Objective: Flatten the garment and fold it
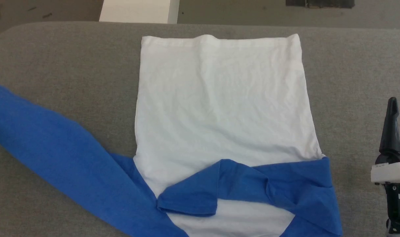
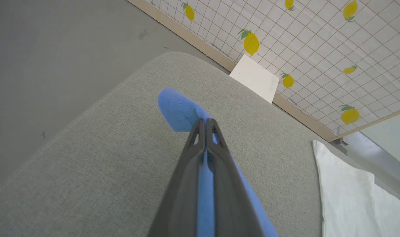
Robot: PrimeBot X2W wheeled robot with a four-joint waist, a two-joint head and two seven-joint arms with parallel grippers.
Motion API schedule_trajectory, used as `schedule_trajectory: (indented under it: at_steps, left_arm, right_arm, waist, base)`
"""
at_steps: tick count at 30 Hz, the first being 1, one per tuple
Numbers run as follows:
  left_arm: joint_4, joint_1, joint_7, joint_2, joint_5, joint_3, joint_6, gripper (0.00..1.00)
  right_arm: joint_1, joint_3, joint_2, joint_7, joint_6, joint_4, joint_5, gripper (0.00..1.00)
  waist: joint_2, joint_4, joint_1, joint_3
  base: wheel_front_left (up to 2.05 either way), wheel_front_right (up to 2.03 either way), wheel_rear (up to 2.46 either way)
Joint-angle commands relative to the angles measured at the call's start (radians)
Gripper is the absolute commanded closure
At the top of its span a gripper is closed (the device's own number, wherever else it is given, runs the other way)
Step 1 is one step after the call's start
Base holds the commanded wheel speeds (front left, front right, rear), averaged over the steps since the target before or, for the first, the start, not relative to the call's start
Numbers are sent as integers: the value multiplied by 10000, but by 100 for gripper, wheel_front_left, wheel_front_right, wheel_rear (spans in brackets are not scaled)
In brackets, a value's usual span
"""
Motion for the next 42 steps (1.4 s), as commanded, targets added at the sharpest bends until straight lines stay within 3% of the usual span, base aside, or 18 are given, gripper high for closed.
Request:
schedule_trajectory:
  at_steps: [1,10,19,25,31,36,42]
  left_arm:
    - [-19,435,-236,136,108,159,56,100]
    - [-1150,2628,-786,35,-124,1193,307,100]
    - [-4161,3119,-200,-1290,-711,-246,40,100]
    - [-5985,2879,359,-2546,-729,-2295,4,100]
    - [-6025,2300,782,-3989,-332,-4654,34,100]
    - [-5171,2104,965,-4467,-160,-6896,-47,100]
    - [-4268,2327,1194,-4573,-331,-9257,-91,100]
  right_arm:
    - [167,-40,1,-83,-15,31,91,0]
    - [764,-220,1,-164,-15,215,287,0]
    - [1019,-127,1,-130,-15,333,376,0]
    - [968,18,1,-58,-15,233,353,0]
    - [952,116,1,-85,-15,279,422,0]
    - [886,70,1,-134,-15,314,361,0]
    - [879,-82,1,-153,-15,227,308,0]
  waist:
    - [0,117,0,-708]
    - [0,178,0,-1415]
    - [0,331,0,-1908]
    - [0,91,0,-1891]
    - [0,-359,0,-1668]
    - [0,-858,0,-1417]
    - [0,-1325,0,-1233]
  base:
    - [0,0,0]
    - [0,0,0]
    - [0,0,0]
    - [0,0,0]
    - [0,0,0]
    - [0,0,0]
    - [0,0,0]
